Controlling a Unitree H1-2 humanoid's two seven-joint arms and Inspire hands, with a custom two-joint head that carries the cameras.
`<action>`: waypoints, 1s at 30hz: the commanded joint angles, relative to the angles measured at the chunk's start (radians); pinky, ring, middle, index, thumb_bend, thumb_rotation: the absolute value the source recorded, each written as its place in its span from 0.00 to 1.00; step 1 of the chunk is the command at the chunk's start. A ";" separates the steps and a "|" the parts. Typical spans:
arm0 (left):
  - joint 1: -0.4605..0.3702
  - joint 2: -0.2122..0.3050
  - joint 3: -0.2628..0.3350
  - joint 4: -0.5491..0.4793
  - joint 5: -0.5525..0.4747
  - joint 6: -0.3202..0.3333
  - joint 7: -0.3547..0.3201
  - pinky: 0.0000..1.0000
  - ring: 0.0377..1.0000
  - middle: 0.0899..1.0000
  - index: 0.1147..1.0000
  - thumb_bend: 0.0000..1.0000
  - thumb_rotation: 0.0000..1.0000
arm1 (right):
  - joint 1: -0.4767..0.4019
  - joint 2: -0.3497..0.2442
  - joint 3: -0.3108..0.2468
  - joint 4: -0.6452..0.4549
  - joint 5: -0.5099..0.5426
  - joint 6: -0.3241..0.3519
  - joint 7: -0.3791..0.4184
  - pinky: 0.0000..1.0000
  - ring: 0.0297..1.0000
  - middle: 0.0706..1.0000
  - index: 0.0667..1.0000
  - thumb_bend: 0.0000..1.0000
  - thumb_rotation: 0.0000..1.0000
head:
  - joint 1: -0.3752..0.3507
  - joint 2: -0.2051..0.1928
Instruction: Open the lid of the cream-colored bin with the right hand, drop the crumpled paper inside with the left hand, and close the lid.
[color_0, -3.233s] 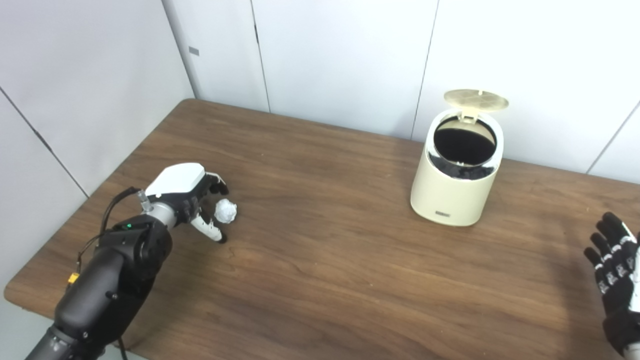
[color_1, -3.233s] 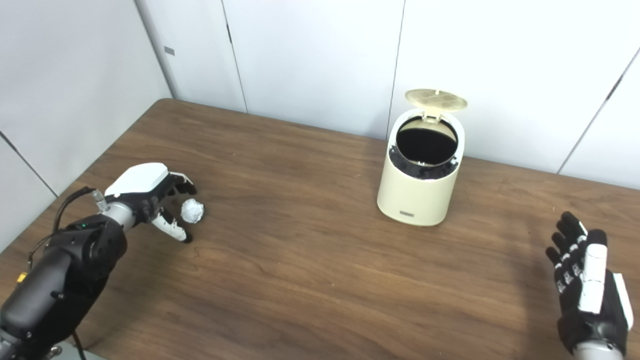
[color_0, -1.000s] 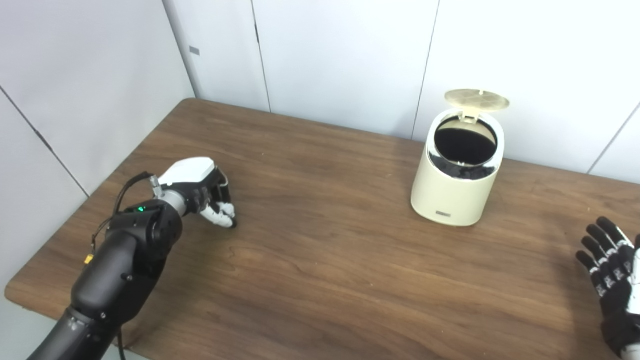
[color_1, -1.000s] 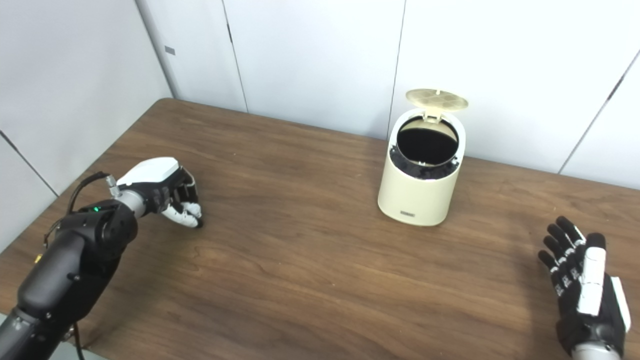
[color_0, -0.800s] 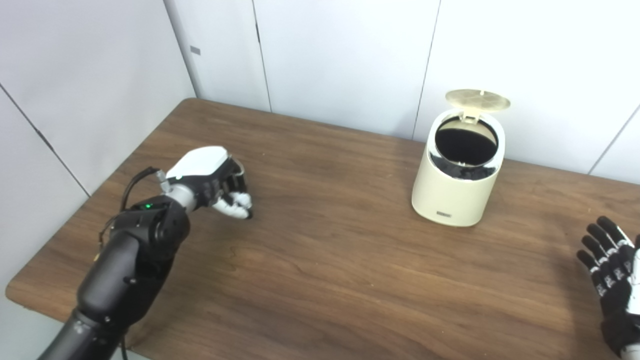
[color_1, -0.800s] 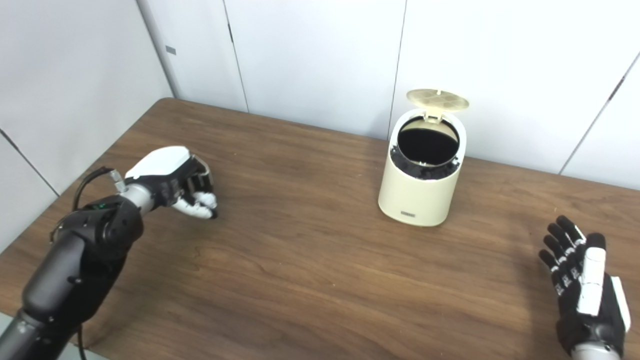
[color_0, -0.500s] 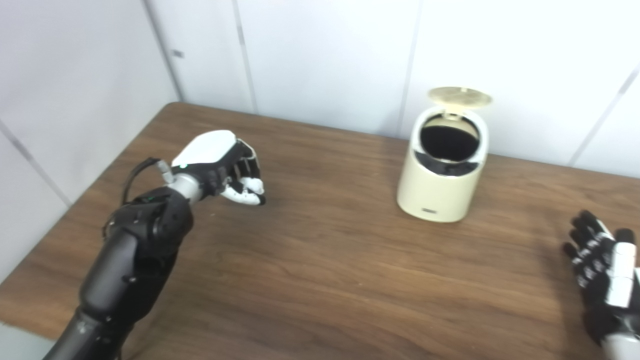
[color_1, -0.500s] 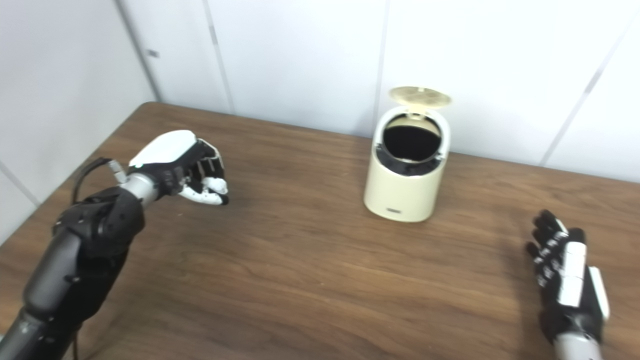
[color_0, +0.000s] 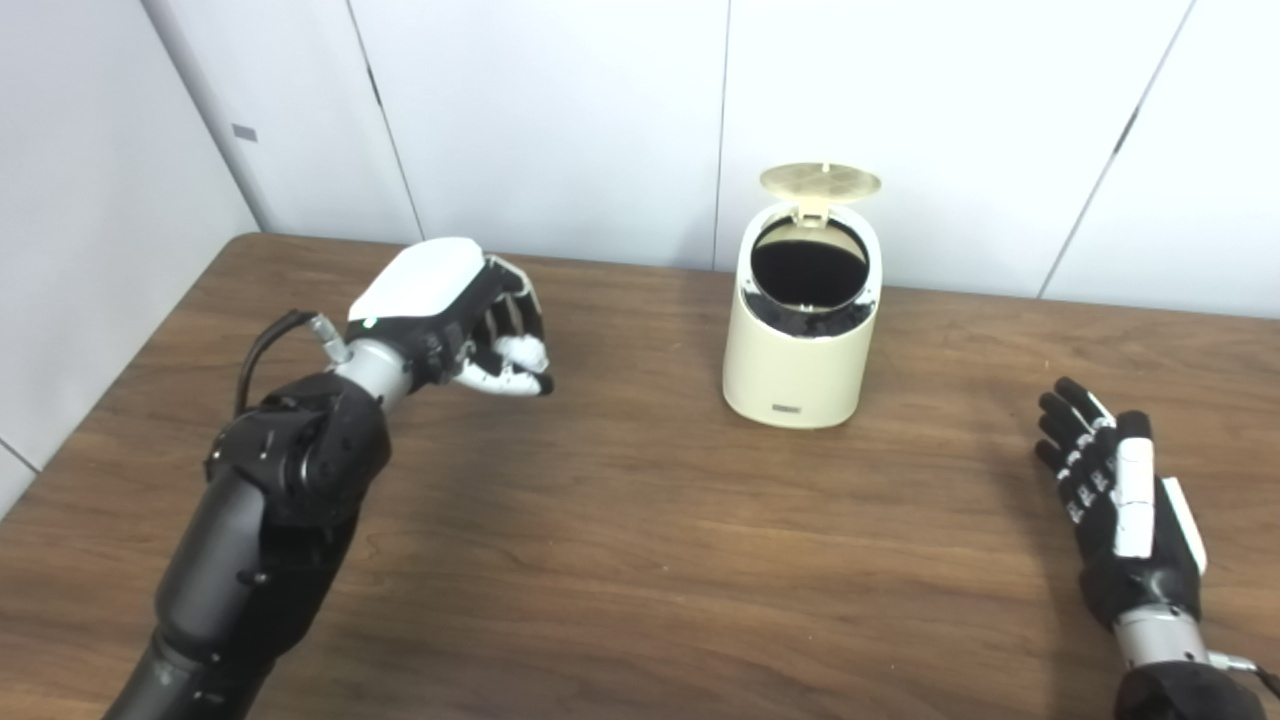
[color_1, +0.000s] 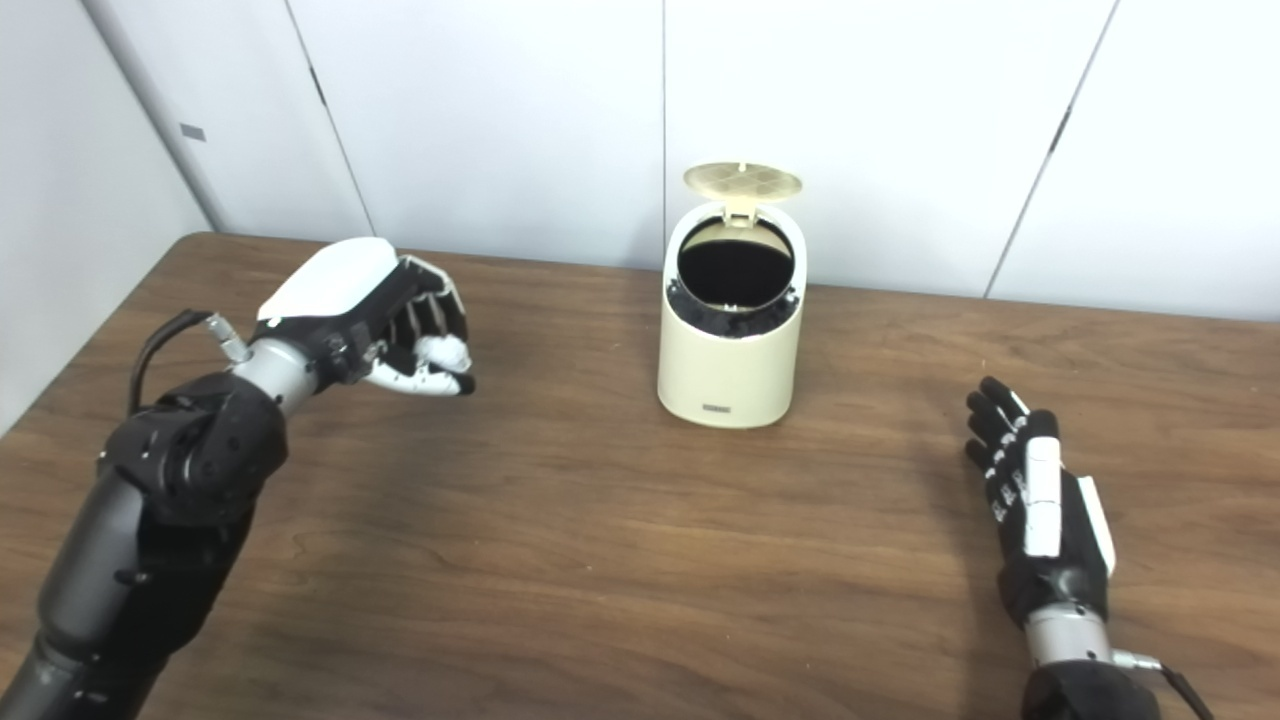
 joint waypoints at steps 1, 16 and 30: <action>-0.059 -0.003 0.000 0.000 -0.016 -0.028 0.044 0.39 0.39 0.41 0.44 0.48 0.00 | -0.008 0.010 0.004 -0.012 0.000 -0.035 -0.001 0.94 0.93 0.88 0.86 0.58 1.00 | -0.002 0.001; -0.168 -0.109 -0.076 0.089 -0.006 -0.077 0.134 0.36 0.39 0.43 0.42 0.48 0.00 | -0.019 0.031 0.006 0.036 0.011 -0.096 -0.001 0.95 0.92 0.89 0.86 0.59 1.00 | -0.027 -0.025; -0.243 -0.211 -0.111 0.150 0.001 -0.127 0.277 0.40 0.40 0.48 0.40 0.48 0.00 | -0.013 0.032 0.020 0.046 -0.003 -0.108 -0.001 0.94 0.93 0.89 0.87 0.60 1.00 | -0.048 -0.040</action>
